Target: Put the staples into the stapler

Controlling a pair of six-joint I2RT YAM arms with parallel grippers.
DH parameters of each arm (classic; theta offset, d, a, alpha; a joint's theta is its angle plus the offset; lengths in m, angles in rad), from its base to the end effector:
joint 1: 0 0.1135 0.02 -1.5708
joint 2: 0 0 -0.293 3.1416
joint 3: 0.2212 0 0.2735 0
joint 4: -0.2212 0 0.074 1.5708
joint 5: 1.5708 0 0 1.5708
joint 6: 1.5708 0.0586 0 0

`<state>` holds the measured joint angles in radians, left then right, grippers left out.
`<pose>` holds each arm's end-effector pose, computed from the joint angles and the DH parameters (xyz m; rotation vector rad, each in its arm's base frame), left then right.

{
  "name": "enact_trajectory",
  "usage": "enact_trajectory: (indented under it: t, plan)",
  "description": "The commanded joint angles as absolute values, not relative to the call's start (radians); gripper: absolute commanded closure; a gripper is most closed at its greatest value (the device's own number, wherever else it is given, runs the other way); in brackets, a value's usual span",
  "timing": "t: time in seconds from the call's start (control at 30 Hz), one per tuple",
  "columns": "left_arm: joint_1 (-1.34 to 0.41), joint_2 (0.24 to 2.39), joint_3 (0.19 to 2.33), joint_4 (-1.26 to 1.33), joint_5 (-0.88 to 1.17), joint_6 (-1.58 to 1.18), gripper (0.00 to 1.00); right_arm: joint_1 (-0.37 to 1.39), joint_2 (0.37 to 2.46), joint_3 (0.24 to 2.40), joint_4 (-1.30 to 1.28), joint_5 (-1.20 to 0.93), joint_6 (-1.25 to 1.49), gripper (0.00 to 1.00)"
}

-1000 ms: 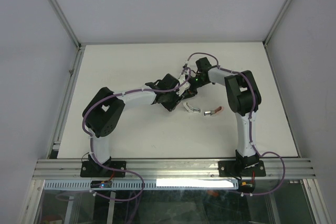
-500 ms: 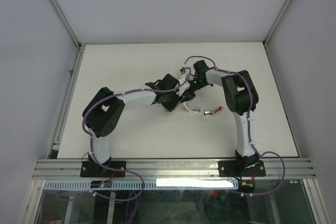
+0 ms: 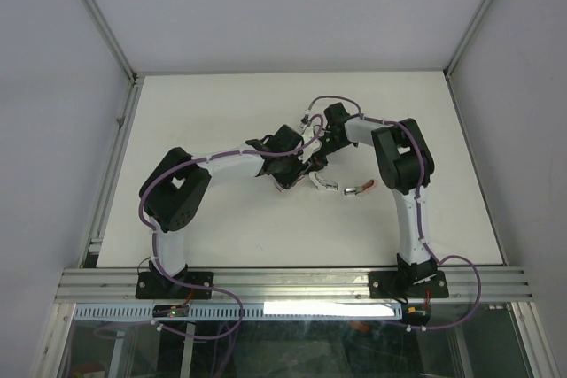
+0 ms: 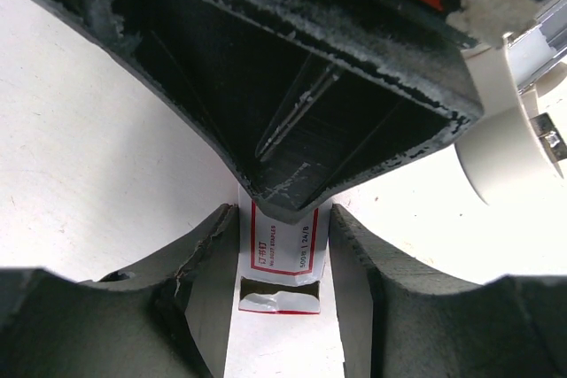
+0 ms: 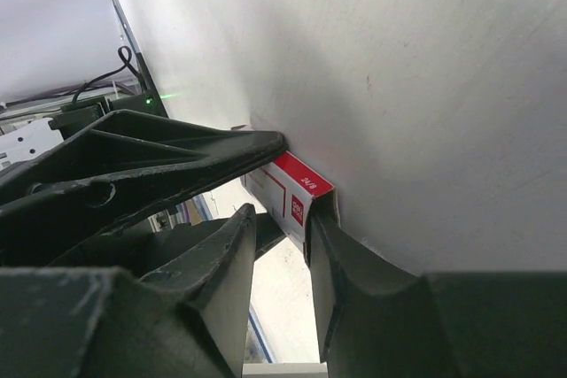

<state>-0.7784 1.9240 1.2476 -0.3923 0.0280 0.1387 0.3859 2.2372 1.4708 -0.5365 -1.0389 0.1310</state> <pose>0.3056 -0.3037 0.1520 1.1872 2.3833 -0.2501 0.4094 0.2208 0.1020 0.5454 -2.6316 -1.5736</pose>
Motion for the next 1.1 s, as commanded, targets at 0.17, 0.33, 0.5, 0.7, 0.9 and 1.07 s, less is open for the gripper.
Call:
enact_trajectory:
  t: [0.17, 0.33, 0.5, 0.7, 0.9, 1.07]
  plan:
    - [-0.800, 1.929, 1.220, -0.422, 0.033, 0.152, 0.56, 0.361, 2.183, 1.467, -0.523, -1.017, 0.139, 0.72]
    - [-0.800, 1.925, 1.222, -0.420, 0.016, 0.148, 0.49, 0.357, 2.167, 1.451, -0.511, -1.013, 0.141, 0.88]
    - [-0.800, 1.848, 1.201, -0.354, -0.076, 0.094, 0.24, 0.351, 2.142, 1.413, -0.456, -1.005, 0.177, 0.98]
    - [-0.786, 1.671, 1.211, -0.328, -0.195, -0.176, 0.19, 0.334, 2.061, 1.322, -0.313, -0.952, 0.270, 1.00]
    - [-0.734, 1.553, 1.024, -0.224, -0.161, -0.665, 0.30, 0.317, 1.958, 1.207, -0.180, -0.809, 0.363, 1.00]
    - [-0.729, 1.552, 0.863, -0.038, -0.104, -0.846, 0.40, 0.305, 1.891, 1.121, -0.083, -0.751, 0.432, 1.00]
